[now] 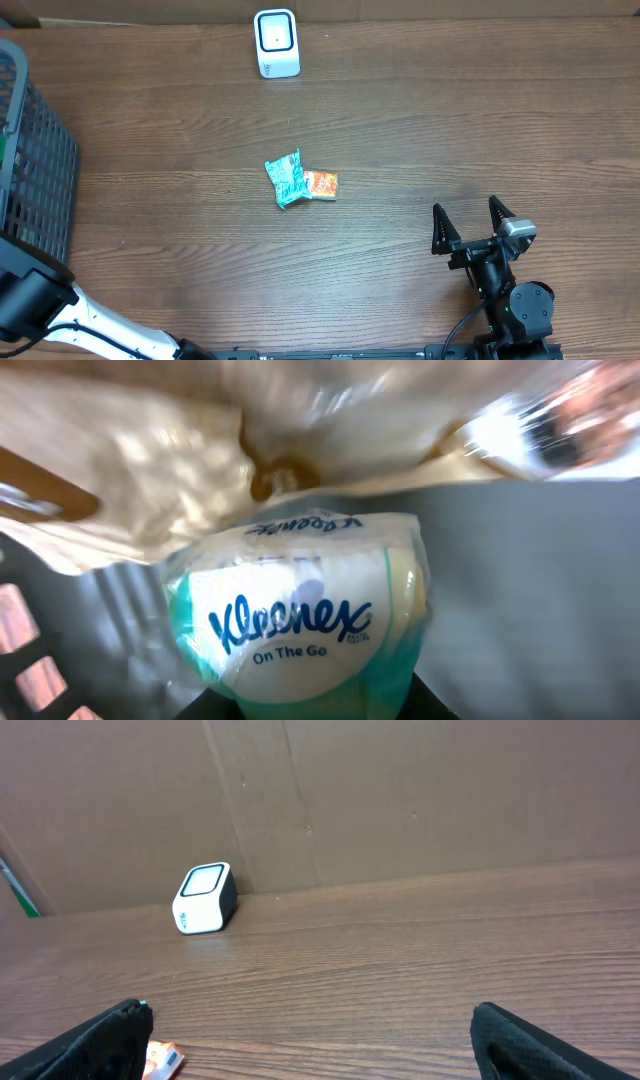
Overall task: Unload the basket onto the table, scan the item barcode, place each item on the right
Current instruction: 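Reach the left gripper into the basket and grasp the Kleenex tissue pack, then carry the Kleenex pack past the scanner and release it beside the wipes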
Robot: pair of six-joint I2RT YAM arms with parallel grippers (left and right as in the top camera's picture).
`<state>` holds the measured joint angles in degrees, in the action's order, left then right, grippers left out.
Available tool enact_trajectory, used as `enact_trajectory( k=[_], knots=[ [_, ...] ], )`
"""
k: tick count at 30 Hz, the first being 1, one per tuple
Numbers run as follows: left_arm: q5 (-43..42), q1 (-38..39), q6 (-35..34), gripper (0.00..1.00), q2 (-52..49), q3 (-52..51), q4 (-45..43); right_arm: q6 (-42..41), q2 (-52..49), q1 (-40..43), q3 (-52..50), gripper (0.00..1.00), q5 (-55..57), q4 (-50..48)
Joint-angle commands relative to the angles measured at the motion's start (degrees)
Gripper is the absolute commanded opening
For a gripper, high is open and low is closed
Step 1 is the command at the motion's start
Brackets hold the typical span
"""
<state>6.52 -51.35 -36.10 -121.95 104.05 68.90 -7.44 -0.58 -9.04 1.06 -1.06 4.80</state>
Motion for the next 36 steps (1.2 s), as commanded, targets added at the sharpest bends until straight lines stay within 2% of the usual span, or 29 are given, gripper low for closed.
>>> enact_trajectory(
  k=[1, 7, 13, 18, 23, 30, 36],
  knots=[
    [-1.3, 0.8, 0.2, 0.25, 4.3, 7.6, 2.5, 0.2, 0.4, 0.1, -0.6, 1.0, 0.4, -0.2],
    [-9.1, 1.4, 3.8, 0.27, 14.9, 17.6, 5.9, 0.2, 0.4, 0.1, -0.6, 1.0, 0.3, -0.2],
    [-10.6, 4.9, 6.5, 0.29, 27.4, 19.8, 7.3, 0.2, 0.4, 0.1, -0.6, 1.0, 0.4, -0.2],
    [-10.4, 11.5, 9.6, 0.31, 33.9, 19.8, 9.1, 0.2, 0.4, 0.1, -0.6, 1.0, 0.4, -0.2],
    [-10.3, 20.4, 13.1, 0.32, 34.8, 19.5, 13.7, 0.2, 0.4, 0.1, -0.6, 1.0, 0.4, -0.2],
    [-7.2, 35.2, 15.6, 0.34, 32.7, 11.0, 16.5, 0.2, 0.4, 0.1, -0.6, 1.0, 0.4, -0.2],
    [-7.2, 47.1, 15.5, 0.33, 28.9, -4.0, 10.3, 0.2, 0.4, 0.1, -0.6, 1.0, 0.4, -0.2]
  ],
)
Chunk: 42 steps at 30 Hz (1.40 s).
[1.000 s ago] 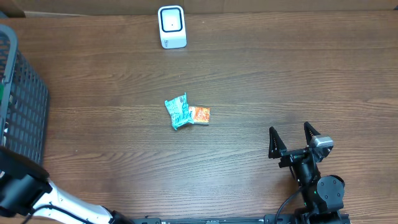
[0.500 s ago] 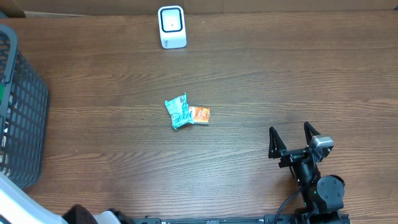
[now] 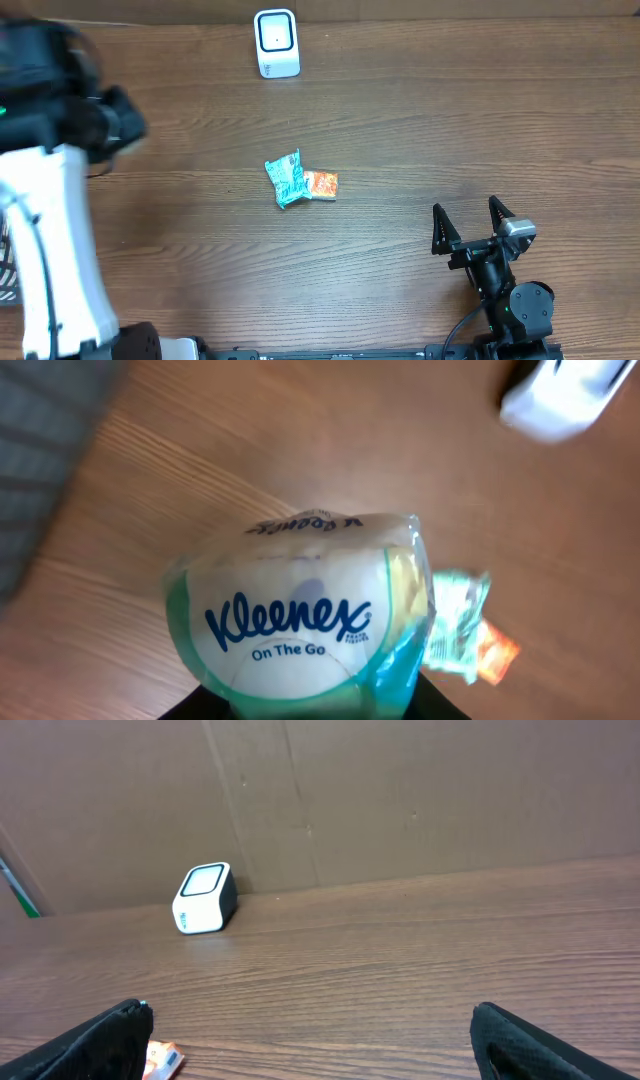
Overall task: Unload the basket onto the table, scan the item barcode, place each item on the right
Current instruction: 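Carry the Kleenex pack past the scanner and release it beside the wipes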
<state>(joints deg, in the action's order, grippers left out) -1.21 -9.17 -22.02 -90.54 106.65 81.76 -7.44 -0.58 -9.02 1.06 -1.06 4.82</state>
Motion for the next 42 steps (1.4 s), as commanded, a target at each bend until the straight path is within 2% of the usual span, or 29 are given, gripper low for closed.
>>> enact_trajectory(
  k=[1, 8, 15, 18, 19, 20, 23, 25, 28, 33, 37, 42],
  knots=[
    [0.5, 6.4, 1.5, 0.33, -3.2, -8.8, -4.0, 0.2, 0.4, 0.1, -0.6, 1.0, 0.4, -0.2],
    [0.1, 16.6, 0.5, 0.35, -11.5, -19.1, -13.7, 0.2, 0.4, 0.1, -0.6, 1.0, 0.4, -0.2],
    [0.8, 22.1, 0.1, 0.35, -21.7, -19.9, -16.7, 0.2, 0.4, 0.1, -0.6, 1.0, 0.4, -0.2],
    [0.8, 23.0, 0.2, 0.38, -25.1, -19.9, -17.1, 0.2, 0.4, 0.1, -0.6, 1.0, 0.4, -0.2],
    [0.8, 23.2, 0.2, 0.43, -26.2, -19.9, -17.1, 0.2, 0.4, 0.1, -0.6, 1.0, 0.3, -0.2],
    [1.0, 23.4, 0.1, 0.6, -27.4, -19.9, -17.1, 0.2, 0.4, 0.1, -0.6, 1.0, 0.3, -0.2],
    [0.1, 23.5, 0.2, 0.76, -28.2, -19.9, -17.1, 0.2, 0.4, 0.1, -0.6, 1.0, 0.4, -0.2],
    [0.1, 23.4, 0.2, 0.82, -28.1, -19.4, -17.1, 0.2, 0.4, 0.1, -0.6, 1.0, 0.4, -0.2],
    [0.2, 22.8, 0.2, 0.85, -27.8, -16.0, -14.7, 0.2, 0.4, 0.1, -0.6, 1.0, 0.4, -0.2],
    [0.1, 20.0, -0.6, 0.82, -26.9, -2.7, -4.9, 0.2, 0.4, 0.1, -0.6, 1.0, 0.4, -0.2],
    [0.1, 16.1, -1.5, 0.8, -24.0, 9.9, 2.5, 0.2, 0.4, 0.1, -0.6, 1.0, 0.4, -0.2],
    [0.9, 9.2, -1.7, 0.81, -17.5, 18.9, 6.7, 0.2, 0.4, 0.1, -0.6, 1.0, 0.4, -0.2]
  ],
)
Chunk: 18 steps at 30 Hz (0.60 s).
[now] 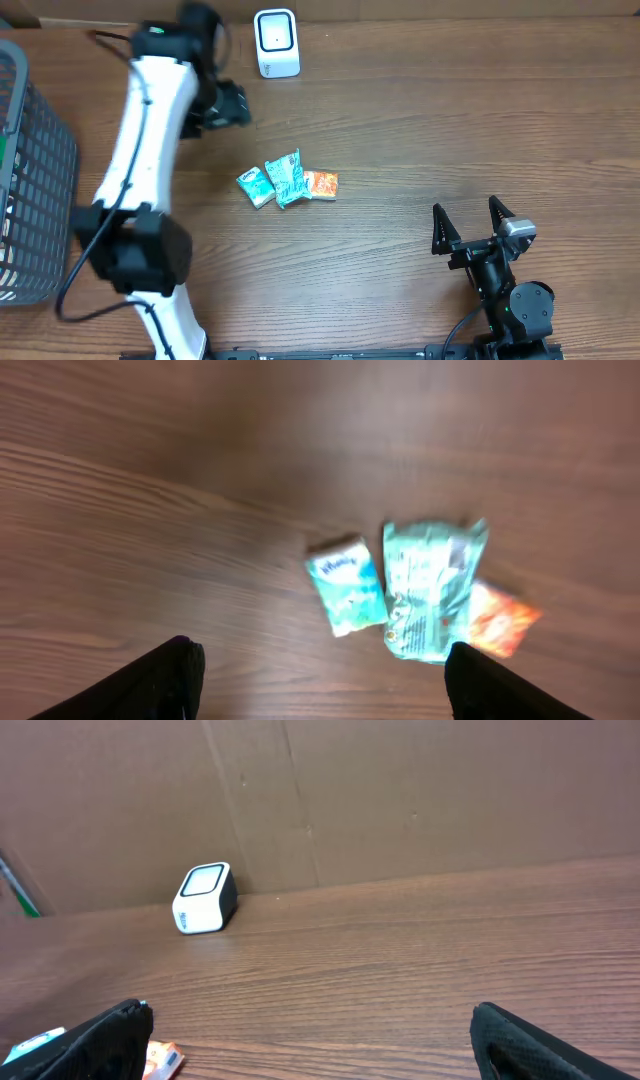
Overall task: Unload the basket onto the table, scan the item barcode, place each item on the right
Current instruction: 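Carry the Kleenex pack past the scanner and release it beside the wipes, then reach the left gripper into the basket and grasp the green-lidded jar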
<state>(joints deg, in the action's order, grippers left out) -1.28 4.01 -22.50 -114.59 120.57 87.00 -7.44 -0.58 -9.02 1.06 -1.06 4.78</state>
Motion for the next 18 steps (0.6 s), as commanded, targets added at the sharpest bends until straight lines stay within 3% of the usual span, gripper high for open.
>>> enact_trajectory(
  k=[1, 10, 15, 18],
  knots=[
    [2.0, -6.4, -1.2, 0.82, 8.6, 6.0, 2.1, 0.2, 0.4, 0.1, -0.6, 1.0, 0.4, -0.1],
    [5.1, -32.5, 2.8, 0.86, 17.1, 6.3, 5.8, 0.2, 0.4, 0.1, -0.6, 1.0, 0.4, -0.2],
    [-4.7, -51.1, 1.4, 0.86, 16.5, 4.4, 4.1, 0.2, 0.4, 0.1, -0.6, 1.0, 0.3, -0.1],
    [-6.0, -57.4, 0.5, 0.85, 16.3, 3.5, 2.1, 0.2, 0.4, 0.1, -0.6, 1.0, 0.4, -0.2]
  ],
)
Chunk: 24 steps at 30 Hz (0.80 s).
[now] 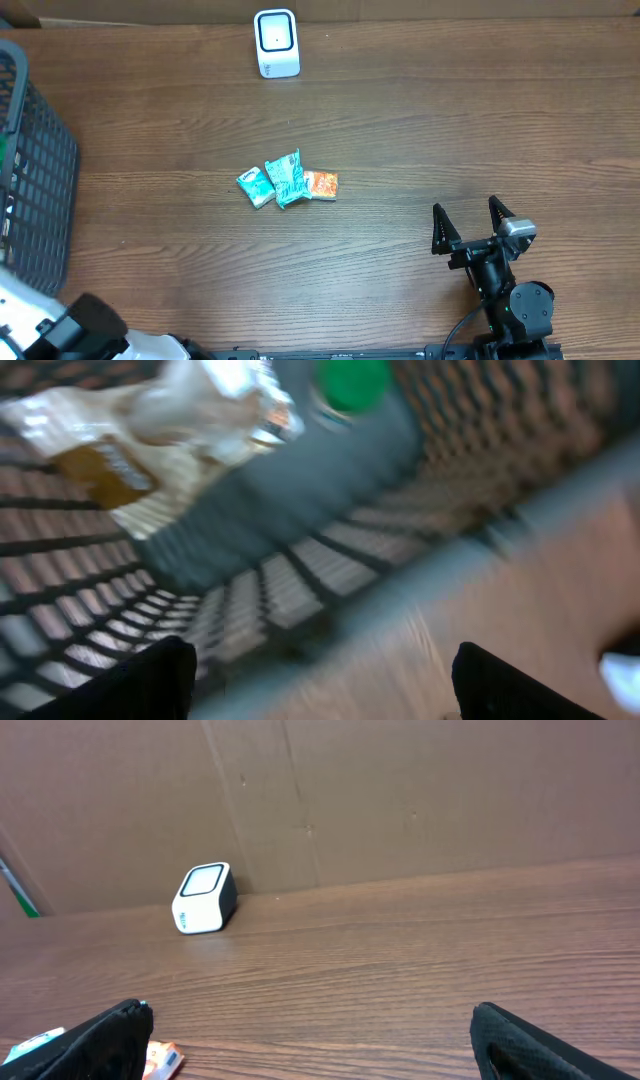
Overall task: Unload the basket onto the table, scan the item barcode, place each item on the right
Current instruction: 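Reach the left gripper into the basket and grasp the green-lidded jar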
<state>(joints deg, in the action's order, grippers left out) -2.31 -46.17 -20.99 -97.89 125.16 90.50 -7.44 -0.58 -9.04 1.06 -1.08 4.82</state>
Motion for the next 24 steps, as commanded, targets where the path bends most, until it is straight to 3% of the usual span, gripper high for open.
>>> enact_trajectory(
  k=[1, 6, 14, 18, 19, 24],
  knots=[
    [-5.0, -8.9, -1.5, 0.85, -0.4, -1.4, -2.1, 0.2, 0.4, 0.1, -0.6, 1.0, 0.4, -0.2],
    [-6.3, -11.6, -2.4, 0.85, -1.1, -3.4, -6.8, 0.2, 0.4, 0.1, -0.6, 1.0, 0.4, -0.2],
    [-6.1, -3.2, 3.3, 0.96, -10.6, -3.7, -23.7, 0.2, 0.4, 0.1, -0.6, 1.0, 0.4, -0.2],
    [-0.6, 0.1, 4.8, 0.96, -15.8, -3.7, -25.9, 0.2, 0.4, 0.1, -0.6, 1.0, 0.4, -0.2],
    [3.1, 1.6, 5.2, 1.0, -18.8, -3.7, -26.6, 0.2, 0.4, 0.1, -0.6, 1.0, 0.4, -0.2],
    [4.4, 3.3, 5.9, 1.0, -26.3, -3.4, -30.0, 0.2, 0.4, 0.1, -0.6, 1.0, 0.4, -0.2]
  ],
)
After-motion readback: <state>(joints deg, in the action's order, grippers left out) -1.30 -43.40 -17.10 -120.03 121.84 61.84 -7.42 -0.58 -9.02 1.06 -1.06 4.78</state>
